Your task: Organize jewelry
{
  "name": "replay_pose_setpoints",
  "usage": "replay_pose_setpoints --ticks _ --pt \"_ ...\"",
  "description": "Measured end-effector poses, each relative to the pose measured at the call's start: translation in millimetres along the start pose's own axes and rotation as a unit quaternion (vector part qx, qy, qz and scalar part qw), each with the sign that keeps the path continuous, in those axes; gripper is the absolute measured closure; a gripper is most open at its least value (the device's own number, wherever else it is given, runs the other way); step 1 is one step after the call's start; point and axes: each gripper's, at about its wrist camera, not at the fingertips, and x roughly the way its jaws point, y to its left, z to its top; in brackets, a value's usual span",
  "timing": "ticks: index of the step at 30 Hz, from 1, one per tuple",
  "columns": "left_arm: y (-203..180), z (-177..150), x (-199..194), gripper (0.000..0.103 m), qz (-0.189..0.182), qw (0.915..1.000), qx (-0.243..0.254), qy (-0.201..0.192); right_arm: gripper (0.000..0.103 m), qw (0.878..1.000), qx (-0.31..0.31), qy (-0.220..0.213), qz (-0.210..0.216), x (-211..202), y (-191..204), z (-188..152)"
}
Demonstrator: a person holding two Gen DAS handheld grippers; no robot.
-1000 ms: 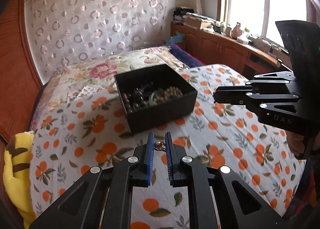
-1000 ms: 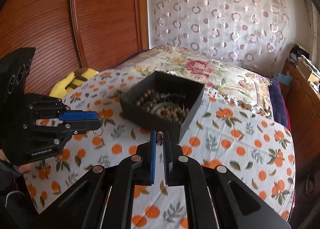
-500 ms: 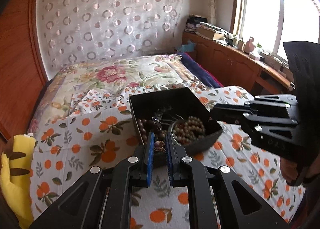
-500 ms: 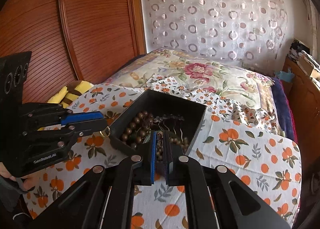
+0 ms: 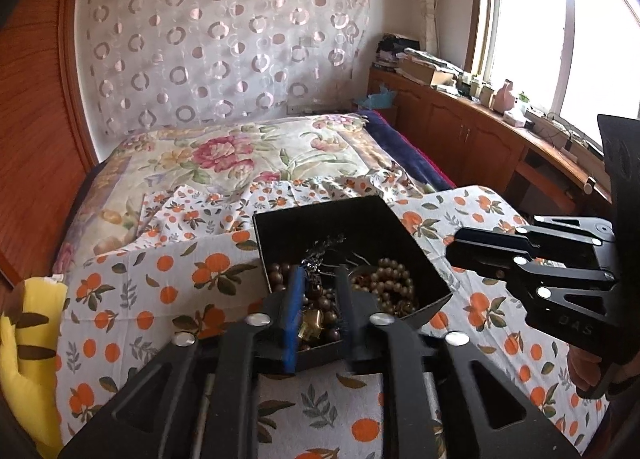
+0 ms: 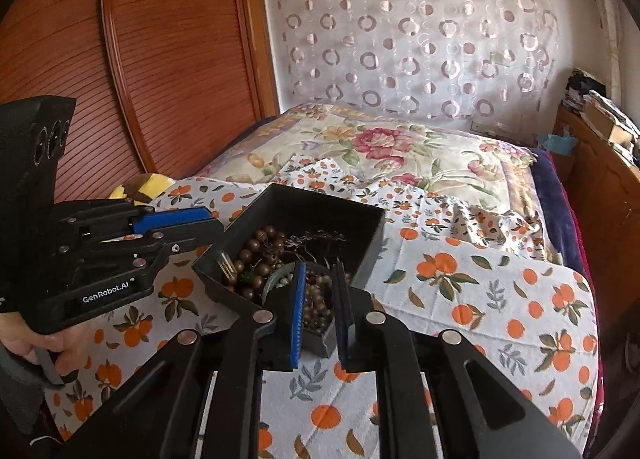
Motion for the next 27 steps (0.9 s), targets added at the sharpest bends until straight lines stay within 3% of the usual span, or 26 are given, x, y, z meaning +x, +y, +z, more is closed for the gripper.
replay_pose_setpoints --ticks 1,5,6,7,9,13,24,27 --pt "-1.3 -0.7 -2.3 0.069 0.004 1.0000 0.002 -0.004 0.084 1.000 0.004 -0.005 -0.002 -4.5 -0.8 -2.6" --pt "-5.2 -4.5 -13.2 0.057 0.016 0.9998 0.004 -0.010 0.076 1.000 0.009 -0.023 -0.015 -22.4 0.7 -11.6" --pt "-6.0 -6.7 -18.5 0.046 0.020 0.9997 0.003 -0.015 0.073 0.999 0.010 -0.029 -0.018 -28.1 1.3 -14.0" --pt "-7.1 -9.6 -25.3 0.036 0.024 0.9995 0.002 -0.022 0.065 0.999 0.015 -0.036 -0.021 -36.2 2.4 -17.4" --pt "-10.2 -15.0 -37.6 0.031 0.029 0.9990 0.004 -0.032 0.051 0.998 0.025 -0.049 -0.026 -48.1 2.4 -20.8" --pt "-16.1 -28.2 -64.4 0.014 0.041 0.9979 0.008 -0.051 0.033 0.995 0.028 -0.082 -0.040 -79.6 13.5 -33.9" --pt "-16.1 -60.4 -115.2 0.008 0.072 0.9948 -0.018 -0.070 0.002 0.986 0.041 -0.136 -0.083 -134.0 35.4 -64.3" --pt "-14.4 -69.5 -122.7 0.008 0.084 0.9938 -0.025 -0.068 0.002 0.984 0.047 -0.137 -0.099 -140.7 39.5 -73.7"
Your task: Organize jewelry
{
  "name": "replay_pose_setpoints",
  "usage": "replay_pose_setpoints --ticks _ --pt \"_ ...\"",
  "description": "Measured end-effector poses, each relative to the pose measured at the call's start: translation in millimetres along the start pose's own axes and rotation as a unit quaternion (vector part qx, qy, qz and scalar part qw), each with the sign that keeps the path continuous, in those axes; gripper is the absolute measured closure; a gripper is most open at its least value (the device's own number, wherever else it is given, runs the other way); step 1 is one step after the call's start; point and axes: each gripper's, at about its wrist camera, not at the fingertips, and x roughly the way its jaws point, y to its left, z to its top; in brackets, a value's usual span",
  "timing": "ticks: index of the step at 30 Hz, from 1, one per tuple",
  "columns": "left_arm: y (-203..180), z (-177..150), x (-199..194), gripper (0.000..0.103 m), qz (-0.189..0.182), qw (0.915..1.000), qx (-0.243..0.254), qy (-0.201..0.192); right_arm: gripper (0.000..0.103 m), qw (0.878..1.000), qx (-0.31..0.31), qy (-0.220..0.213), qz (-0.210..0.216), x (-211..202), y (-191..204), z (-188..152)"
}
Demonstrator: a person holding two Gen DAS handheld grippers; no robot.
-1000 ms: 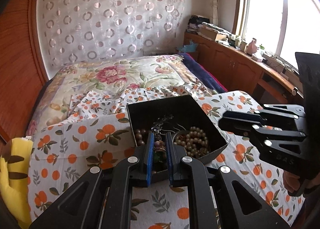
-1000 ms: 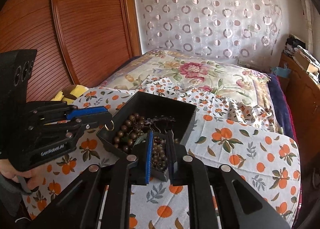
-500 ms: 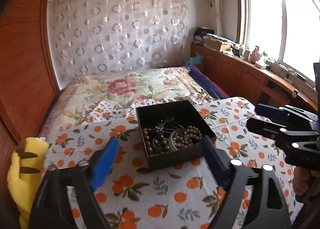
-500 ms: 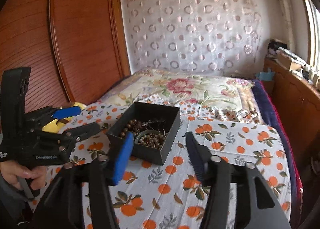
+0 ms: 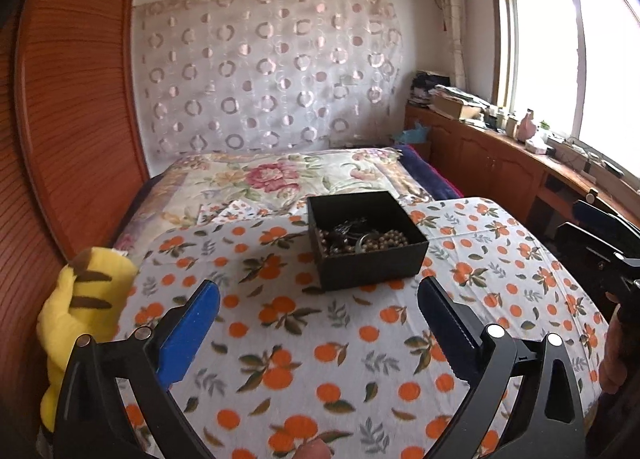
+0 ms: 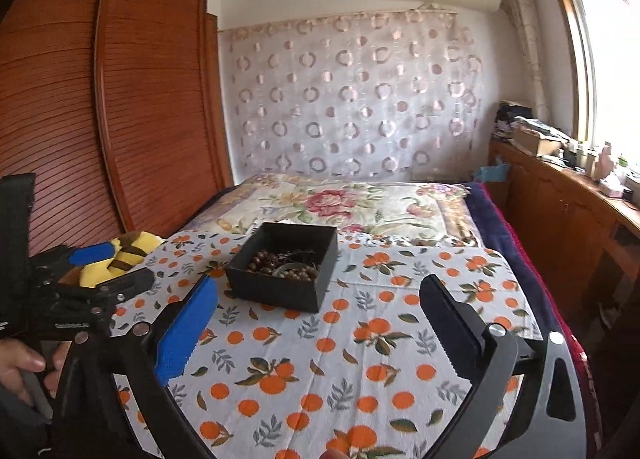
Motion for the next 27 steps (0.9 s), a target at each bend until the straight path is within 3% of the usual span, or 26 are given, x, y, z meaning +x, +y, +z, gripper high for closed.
replay_pose_setpoints --ticks 27 --pt "4.5 -15.9 -12.9 0.008 0.016 0.9999 -0.004 0.001 0.002 1.000 0.009 0.002 -0.018 -2.7 -2.4 -15.4"
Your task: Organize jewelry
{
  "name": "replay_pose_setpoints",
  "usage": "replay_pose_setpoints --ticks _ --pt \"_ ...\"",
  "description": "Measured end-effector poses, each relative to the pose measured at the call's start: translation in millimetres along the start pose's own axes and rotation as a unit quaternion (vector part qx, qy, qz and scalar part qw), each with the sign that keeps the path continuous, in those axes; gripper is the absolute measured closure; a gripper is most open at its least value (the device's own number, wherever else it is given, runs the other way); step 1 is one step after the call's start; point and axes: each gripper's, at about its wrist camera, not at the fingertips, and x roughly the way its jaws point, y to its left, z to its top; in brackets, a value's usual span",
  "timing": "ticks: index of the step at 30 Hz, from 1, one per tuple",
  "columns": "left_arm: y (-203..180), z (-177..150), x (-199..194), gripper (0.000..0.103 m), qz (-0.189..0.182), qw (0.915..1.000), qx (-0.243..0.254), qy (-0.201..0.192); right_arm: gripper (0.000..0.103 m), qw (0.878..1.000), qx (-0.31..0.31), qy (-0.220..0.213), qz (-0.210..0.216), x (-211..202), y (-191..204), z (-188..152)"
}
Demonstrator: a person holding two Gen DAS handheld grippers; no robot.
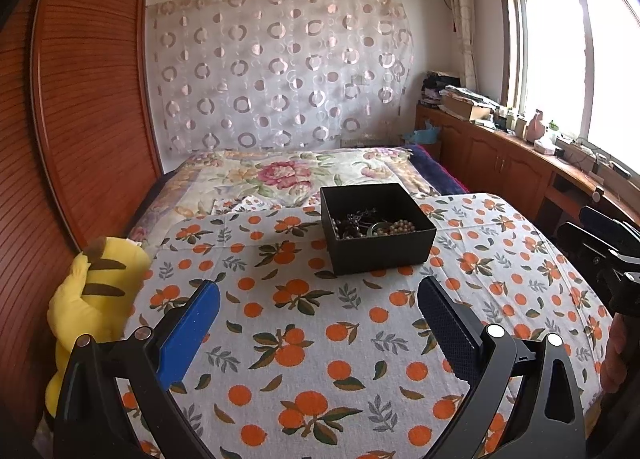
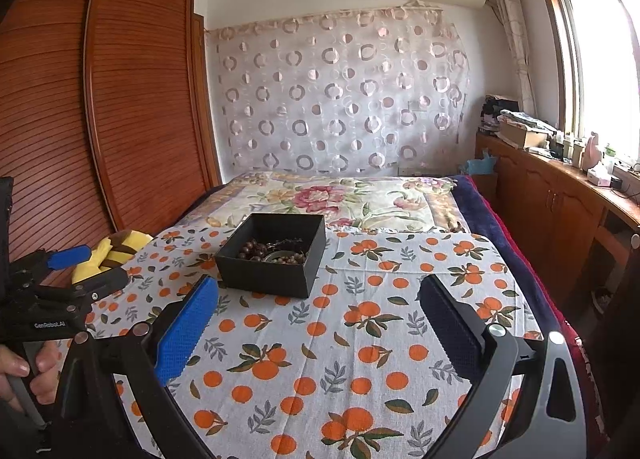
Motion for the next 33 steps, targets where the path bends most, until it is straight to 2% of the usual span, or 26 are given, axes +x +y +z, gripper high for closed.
replay_pose_setpoints --ticks 14,33 --pt "-4.5 8.0 -14.7 0.008 0.004 0.9998 0.004 -0.019 0.002 1.000 0.002 -0.001 0.000 -0.6 -2.2 -1.1" --pt "-6.0 9.0 -18.2 0.008 0.005 0.9997 0.006 -0.024 0.002 1.000 0.001 -0.003 0.000 -2.3 -3.9 -1.5"
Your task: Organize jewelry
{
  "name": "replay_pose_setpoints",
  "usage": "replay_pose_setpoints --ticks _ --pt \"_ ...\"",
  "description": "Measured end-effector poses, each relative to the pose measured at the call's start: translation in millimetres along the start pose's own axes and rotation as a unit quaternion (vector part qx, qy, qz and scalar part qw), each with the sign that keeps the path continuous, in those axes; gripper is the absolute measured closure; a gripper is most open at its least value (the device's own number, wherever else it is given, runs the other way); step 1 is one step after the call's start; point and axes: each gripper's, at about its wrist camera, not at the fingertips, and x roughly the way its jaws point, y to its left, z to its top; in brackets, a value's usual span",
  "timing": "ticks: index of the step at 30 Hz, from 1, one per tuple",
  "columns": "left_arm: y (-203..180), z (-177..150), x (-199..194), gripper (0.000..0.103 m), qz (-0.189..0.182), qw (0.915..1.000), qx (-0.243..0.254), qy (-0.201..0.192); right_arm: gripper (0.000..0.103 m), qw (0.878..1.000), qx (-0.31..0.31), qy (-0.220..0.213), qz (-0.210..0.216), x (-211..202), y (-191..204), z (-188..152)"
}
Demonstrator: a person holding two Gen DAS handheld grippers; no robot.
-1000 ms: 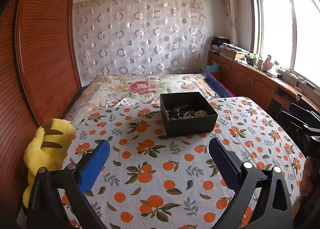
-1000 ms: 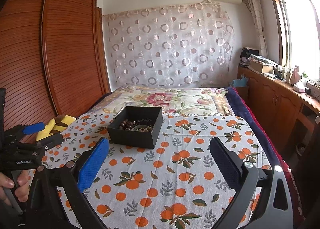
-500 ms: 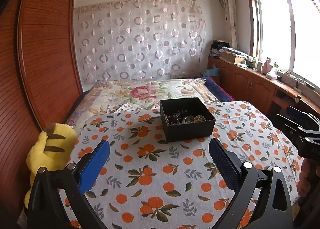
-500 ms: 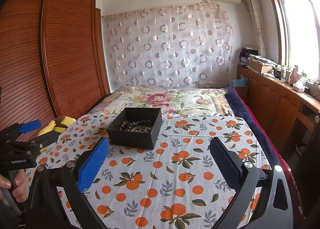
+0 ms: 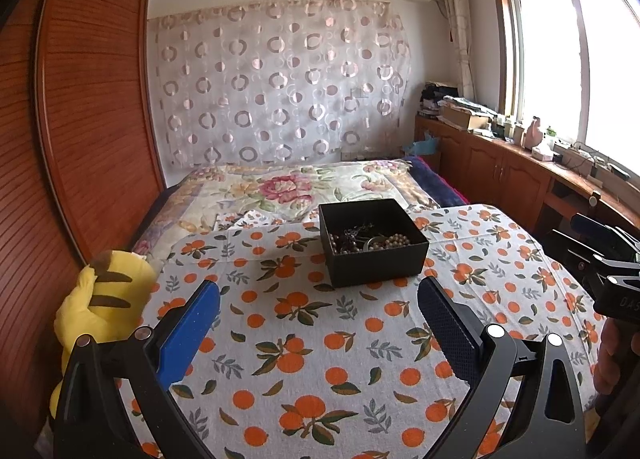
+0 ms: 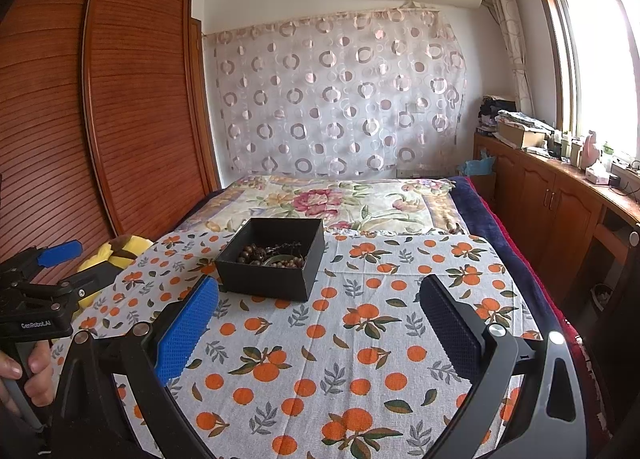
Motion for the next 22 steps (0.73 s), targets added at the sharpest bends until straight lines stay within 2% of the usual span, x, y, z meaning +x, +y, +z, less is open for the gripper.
replay_pose_setpoints --ticks 22 --pt "-1.0 2.5 -3.7 0.008 0.000 1.0000 -0.001 -0.002 0.002 1.000 0.000 -0.002 0.001 -1.3 0.7 1.4"
